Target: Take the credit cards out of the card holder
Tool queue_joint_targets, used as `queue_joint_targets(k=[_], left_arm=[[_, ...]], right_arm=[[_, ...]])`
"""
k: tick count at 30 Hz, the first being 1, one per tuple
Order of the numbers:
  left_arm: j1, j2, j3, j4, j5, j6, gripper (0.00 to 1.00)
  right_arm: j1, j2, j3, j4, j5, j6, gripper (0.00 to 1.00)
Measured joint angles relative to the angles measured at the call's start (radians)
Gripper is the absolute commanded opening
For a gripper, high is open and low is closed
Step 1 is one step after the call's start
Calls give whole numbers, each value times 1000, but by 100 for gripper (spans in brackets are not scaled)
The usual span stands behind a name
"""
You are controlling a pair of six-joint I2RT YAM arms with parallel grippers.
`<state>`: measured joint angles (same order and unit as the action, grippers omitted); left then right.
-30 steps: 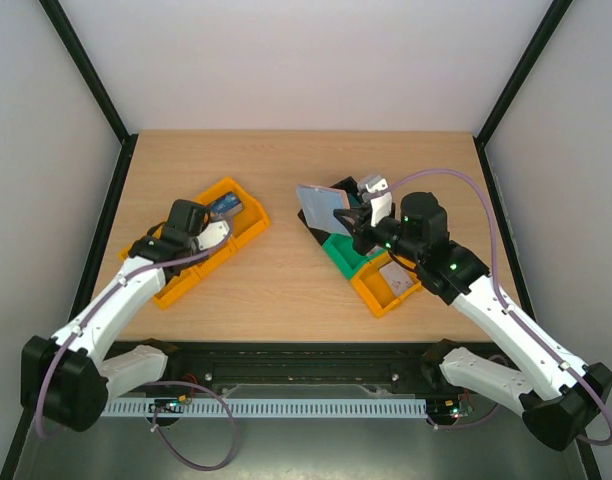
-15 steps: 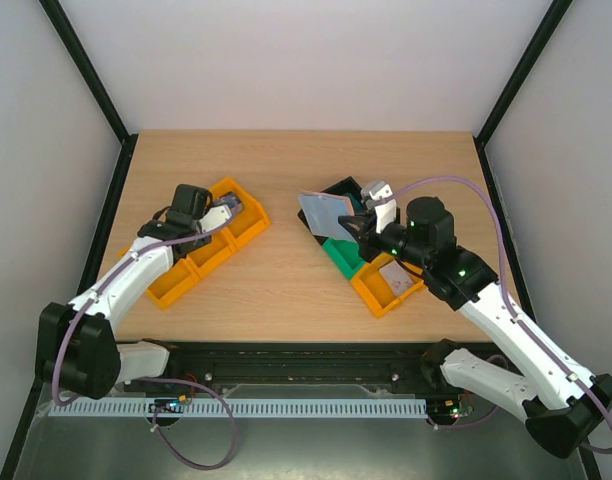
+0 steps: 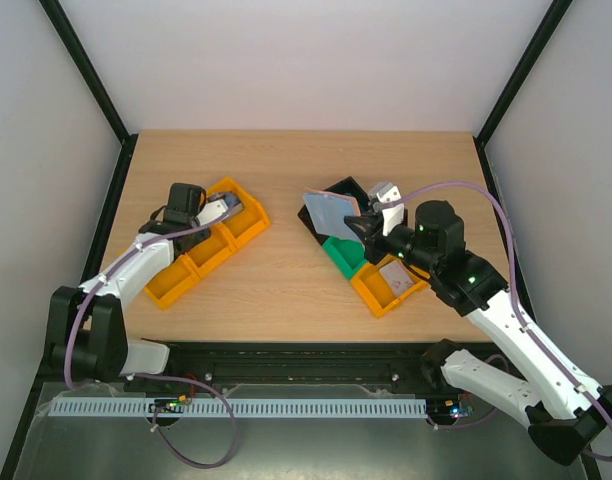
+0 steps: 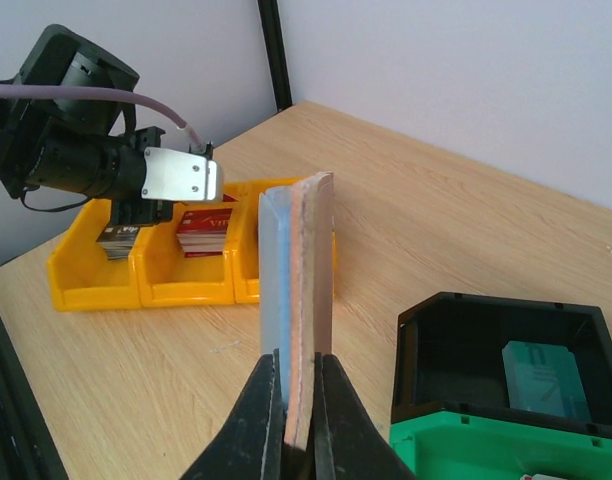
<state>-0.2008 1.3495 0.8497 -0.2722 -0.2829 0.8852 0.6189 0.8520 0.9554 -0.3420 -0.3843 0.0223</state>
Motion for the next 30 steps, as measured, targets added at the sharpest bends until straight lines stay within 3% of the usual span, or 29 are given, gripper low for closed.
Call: queue_joint_targets(k=[8, 21, 28, 30], left_arm=[[29, 9, -114, 126, -38, 63, 2], [33, 61, -148, 262, -79, 109, 3], [50, 93, -158, 326, -94, 161, 21], [52, 100, -167, 342, -95, 172, 34]], right_arm=[[0, -17, 0, -21, 4, -13, 2], [0, -39, 0, -32, 4, -23, 2], [0, -56, 0, -41, 3, -34, 2], [0, -56, 0, -44, 3, -38, 2]])
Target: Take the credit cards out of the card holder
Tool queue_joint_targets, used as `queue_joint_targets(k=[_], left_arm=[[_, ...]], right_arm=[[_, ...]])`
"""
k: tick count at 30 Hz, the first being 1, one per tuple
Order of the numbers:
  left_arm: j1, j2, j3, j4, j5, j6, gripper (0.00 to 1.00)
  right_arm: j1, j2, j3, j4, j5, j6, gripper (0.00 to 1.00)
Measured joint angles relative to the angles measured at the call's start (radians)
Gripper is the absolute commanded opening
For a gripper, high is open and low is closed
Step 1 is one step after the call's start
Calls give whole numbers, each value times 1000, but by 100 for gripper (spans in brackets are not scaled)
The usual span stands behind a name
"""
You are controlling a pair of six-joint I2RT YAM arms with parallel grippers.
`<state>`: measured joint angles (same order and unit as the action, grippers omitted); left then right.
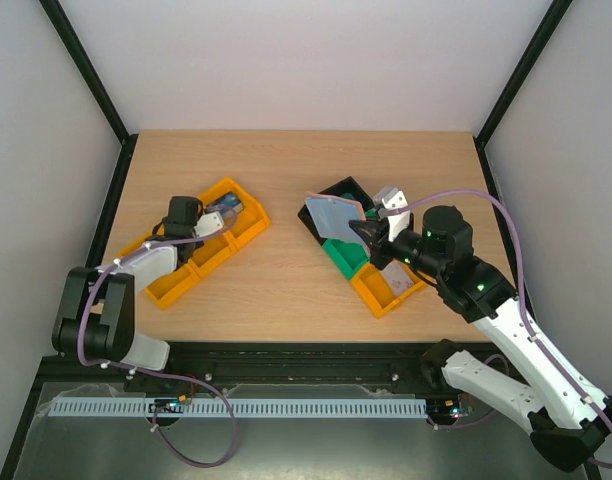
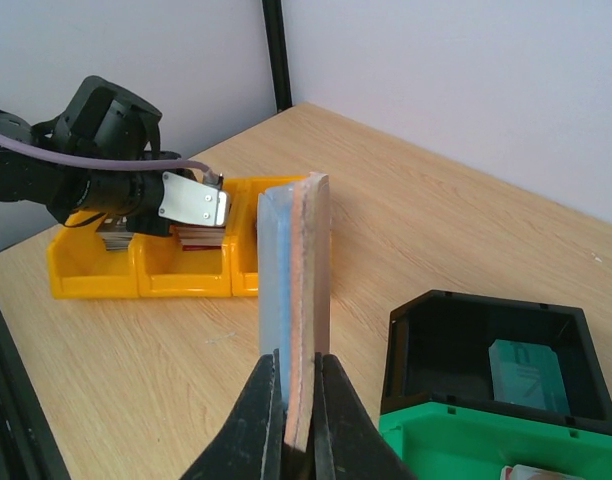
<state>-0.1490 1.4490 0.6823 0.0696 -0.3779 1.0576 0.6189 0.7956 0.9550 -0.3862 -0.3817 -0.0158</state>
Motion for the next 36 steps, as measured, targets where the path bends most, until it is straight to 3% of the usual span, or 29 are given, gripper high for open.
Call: queue_joint_targets(k=[5, 9, 13, 19, 24, 28, 31, 36], left_arm=[[3, -1, 2, -7, 15, 5, 59], [-2, -6, 44, -104, 73, -34, 71], [-4, -13, 66, -171, 109, -69, 80], [-5, -37, 208, -374, 207, -146, 83], [-5, -142, 420, -604, 432, -257, 86], [-10, -342, 439, -710, 739, -344, 99], [-32, -544, 312, -657, 991, -495, 99], [-134, -804, 6, -379, 1191, -863, 99]], right_arm=[[0, 0, 0, -6, -4, -3, 2], [0, 0, 0, -6, -7, -3, 2], [0, 2, 0, -6, -13, -3, 2], [0, 7, 0, -6, -35, -2, 2], [-1, 44, 0, -1, -148, -7, 2], [-3, 83, -1, 31, -301, -3, 2], [-3, 97, -3, 81, -396, 16, 2], [-3, 116, -21, 191, -523, 87, 2]])
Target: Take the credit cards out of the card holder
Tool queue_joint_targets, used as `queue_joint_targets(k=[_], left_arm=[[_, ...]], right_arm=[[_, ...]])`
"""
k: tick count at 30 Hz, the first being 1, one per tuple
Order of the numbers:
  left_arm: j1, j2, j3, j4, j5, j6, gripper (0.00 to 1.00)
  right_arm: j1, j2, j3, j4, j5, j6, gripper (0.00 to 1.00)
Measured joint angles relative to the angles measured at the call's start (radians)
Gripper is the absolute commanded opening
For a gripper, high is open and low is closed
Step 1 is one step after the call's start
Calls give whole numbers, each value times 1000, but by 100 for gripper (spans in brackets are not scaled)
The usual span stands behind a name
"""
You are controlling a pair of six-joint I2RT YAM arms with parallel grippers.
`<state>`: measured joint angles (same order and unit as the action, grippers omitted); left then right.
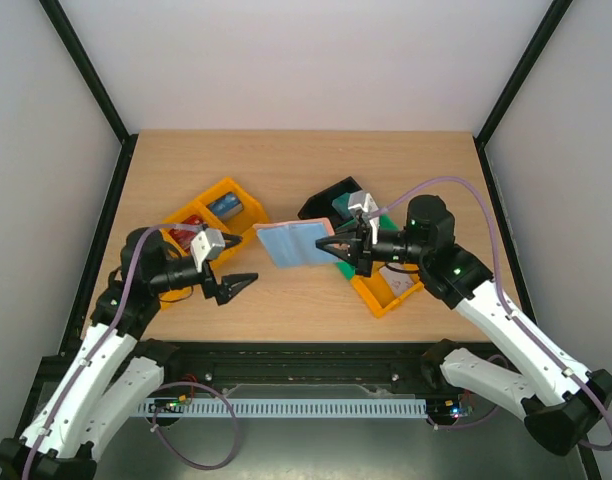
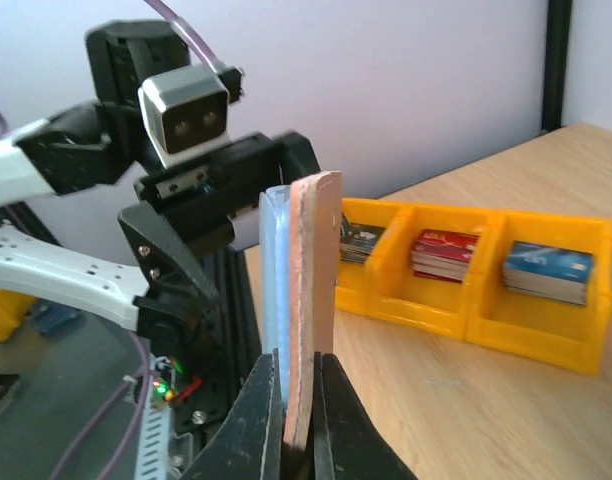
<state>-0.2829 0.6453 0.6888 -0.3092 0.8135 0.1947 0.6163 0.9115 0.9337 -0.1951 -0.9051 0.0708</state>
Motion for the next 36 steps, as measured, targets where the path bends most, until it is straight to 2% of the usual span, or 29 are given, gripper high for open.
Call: queue_joint_targets(k=[3, 10, 11, 13, 18, 19, 21, 23, 25, 36], left_arm=[[-68, -21, -70, 134, 47, -145, 100], [-113, 26, -124, 427, 88, -384, 99], [-131, 36, -131, 470, 93, -405, 95], [-169, 55, -140, 526, 101, -428, 78], [-205, 51, -171, 618, 82, -482, 10], [-205, 48, -178, 636, 75, -488, 3], [-205, 46, -185, 660, 61, -498, 2], [-205, 43, -187, 666, 53, -497, 2], [-205, 37, -187, 672, 51, -498, 2], [-206, -8, -187, 669, 39, -404, 2]], right_arm=[[0, 8, -29, 80, -50, 61, 2], [21, 31, -68, 228, -118, 167, 2], [28, 36, -68, 242, -118, 176, 2], [35, 47, -68, 260, -117, 184, 2], [48, 80, -69, 280, -113, 198, 2], [50, 85, -69, 285, -112, 201, 4], [54, 97, -69, 294, -111, 203, 13], [55, 100, -68, 295, -109, 194, 28], [56, 99, -66, 283, -105, 171, 36], [58, -45, -52, 111, 66, -19, 46]])
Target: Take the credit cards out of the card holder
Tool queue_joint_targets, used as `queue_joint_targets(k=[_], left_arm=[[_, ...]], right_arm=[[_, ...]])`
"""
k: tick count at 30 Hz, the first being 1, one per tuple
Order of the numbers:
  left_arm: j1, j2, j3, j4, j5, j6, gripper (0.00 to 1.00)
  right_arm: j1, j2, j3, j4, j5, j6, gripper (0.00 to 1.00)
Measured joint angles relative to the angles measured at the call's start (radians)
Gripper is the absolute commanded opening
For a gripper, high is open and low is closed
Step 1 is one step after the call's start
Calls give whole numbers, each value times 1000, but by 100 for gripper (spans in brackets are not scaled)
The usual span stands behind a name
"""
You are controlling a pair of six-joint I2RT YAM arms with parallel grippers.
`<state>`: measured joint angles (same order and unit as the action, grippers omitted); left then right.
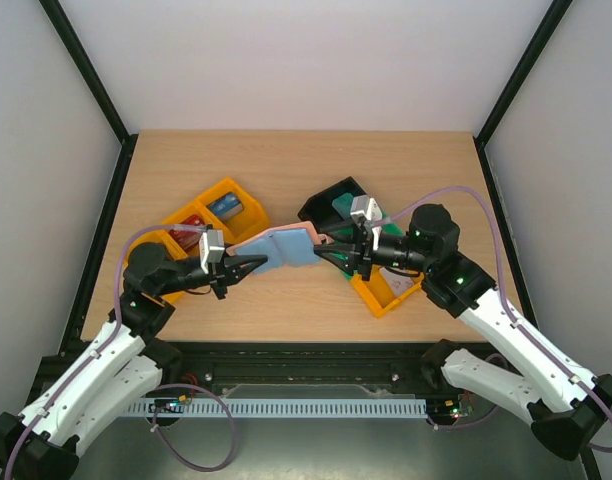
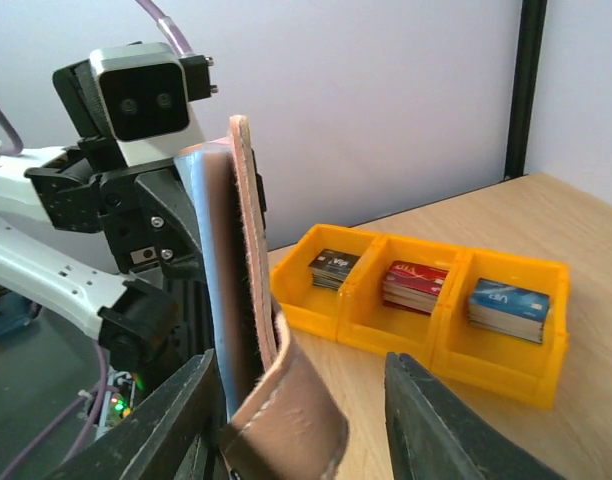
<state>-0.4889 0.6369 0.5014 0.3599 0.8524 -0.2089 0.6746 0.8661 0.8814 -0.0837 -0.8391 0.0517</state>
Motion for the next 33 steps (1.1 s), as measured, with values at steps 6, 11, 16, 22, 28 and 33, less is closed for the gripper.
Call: queue_joint_targets(k=[6, 11, 16, 22, 28, 33], left_arm=[[0, -7, 0, -23, -10, 61, 2], [-2, -7, 0, -39, -15, 94, 2], [-6, -8, 0, -45, -21, 123, 2], [-6, -8, 0, -45, -23, 137, 2], [-7, -8, 0, -45, -23, 142, 2], [-12, -7, 0, -45, -23, 142, 2]], right_arm=[[0, 26, 23, -24, 42, -19, 55], [0, 63, 29, -24, 41, -10, 66], [0, 60, 51, -55, 48, -39, 72], [0, 29, 97, -122, 89, -103, 72], [0, 33, 100, -158, 101, -117, 72], [0, 34, 98, -151, 105, -99, 72]])
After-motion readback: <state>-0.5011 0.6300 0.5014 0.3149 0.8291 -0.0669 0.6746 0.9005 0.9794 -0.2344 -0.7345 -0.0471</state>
